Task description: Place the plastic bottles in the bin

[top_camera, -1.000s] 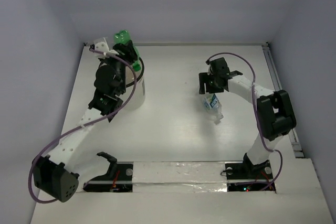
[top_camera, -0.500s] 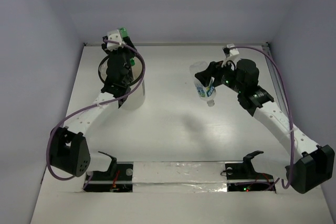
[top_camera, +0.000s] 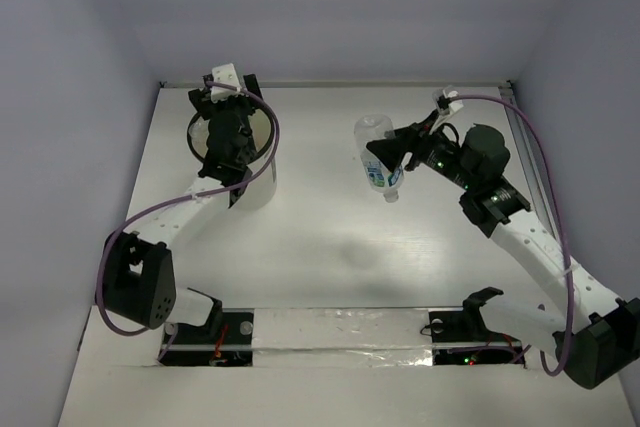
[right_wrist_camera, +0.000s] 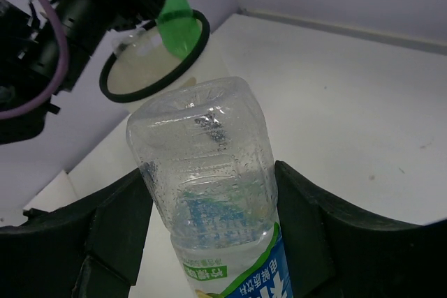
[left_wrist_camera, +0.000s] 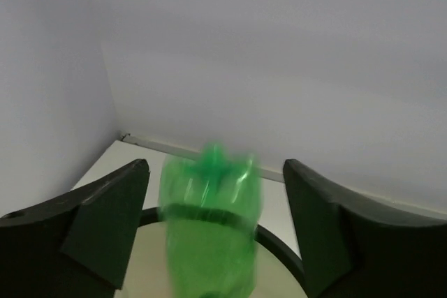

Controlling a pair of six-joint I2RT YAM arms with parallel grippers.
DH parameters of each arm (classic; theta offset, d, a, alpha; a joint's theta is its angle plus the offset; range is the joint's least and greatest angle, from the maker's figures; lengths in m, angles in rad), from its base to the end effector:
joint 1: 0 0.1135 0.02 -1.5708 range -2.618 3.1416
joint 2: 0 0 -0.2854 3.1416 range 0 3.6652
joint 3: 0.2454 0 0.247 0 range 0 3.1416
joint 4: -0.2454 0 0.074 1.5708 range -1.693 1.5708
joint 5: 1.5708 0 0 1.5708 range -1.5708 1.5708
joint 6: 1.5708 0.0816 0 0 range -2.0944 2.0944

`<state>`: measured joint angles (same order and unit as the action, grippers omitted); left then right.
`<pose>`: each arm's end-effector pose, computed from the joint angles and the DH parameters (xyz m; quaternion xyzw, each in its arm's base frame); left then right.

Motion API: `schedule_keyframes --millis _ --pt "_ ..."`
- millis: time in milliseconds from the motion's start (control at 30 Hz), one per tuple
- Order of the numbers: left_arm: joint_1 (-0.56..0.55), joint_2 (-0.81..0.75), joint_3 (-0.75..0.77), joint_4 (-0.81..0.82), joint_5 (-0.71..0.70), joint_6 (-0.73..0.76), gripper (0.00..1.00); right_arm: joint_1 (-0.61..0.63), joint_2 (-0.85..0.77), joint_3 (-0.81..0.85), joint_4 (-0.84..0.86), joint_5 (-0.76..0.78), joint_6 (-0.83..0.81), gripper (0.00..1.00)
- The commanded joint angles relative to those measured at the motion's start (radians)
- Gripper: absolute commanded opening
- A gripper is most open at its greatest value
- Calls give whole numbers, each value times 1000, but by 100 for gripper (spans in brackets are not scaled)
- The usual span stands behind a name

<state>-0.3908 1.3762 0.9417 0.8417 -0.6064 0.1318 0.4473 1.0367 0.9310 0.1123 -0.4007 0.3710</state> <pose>0.3292 -0.0853 0.4029 -0.1055 0.5711 0.0597 0.8119 0.2283 0.1448 0.3945 -0.1674 0.6848 0.4053 0.5821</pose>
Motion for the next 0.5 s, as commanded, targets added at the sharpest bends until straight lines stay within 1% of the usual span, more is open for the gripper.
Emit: schedule_keyframes --millis 0,100,133,233,267,300,333,400,433,467 --pt "6 -20 -12 79 -17 8 80 21 -20 28 105 -23 34 55" --pt "6 -35 -8 57 3 -17 92 54 -4 72 131 -24 51 55" --pt "6 -43 -3 33 8 -26 98 65 0 81 144 -24 55 55" --pt "6 -94 22 -25 51 -78 99 111 37 120 228 -17 85 55" --pt "6 -132 31 -42 68 -96 99 123 54 136 246 -10 94 55" --pt "6 -150 58 -62 104 -115 99 137 98 153 288 3 100 55" --pt "6 -169 78 -123 131 -167 99 163 124 191 311 8 108 54" --pt "6 -229 149 -191 205 -207 99 191 181 235 383 22 129 54" --pt "6 -248 175 -272 239 -228 99 217 234 258 404 34 135 54" --pt "6 -288 199 -315 264 -276 99 231 261 300 427 46 140 54"
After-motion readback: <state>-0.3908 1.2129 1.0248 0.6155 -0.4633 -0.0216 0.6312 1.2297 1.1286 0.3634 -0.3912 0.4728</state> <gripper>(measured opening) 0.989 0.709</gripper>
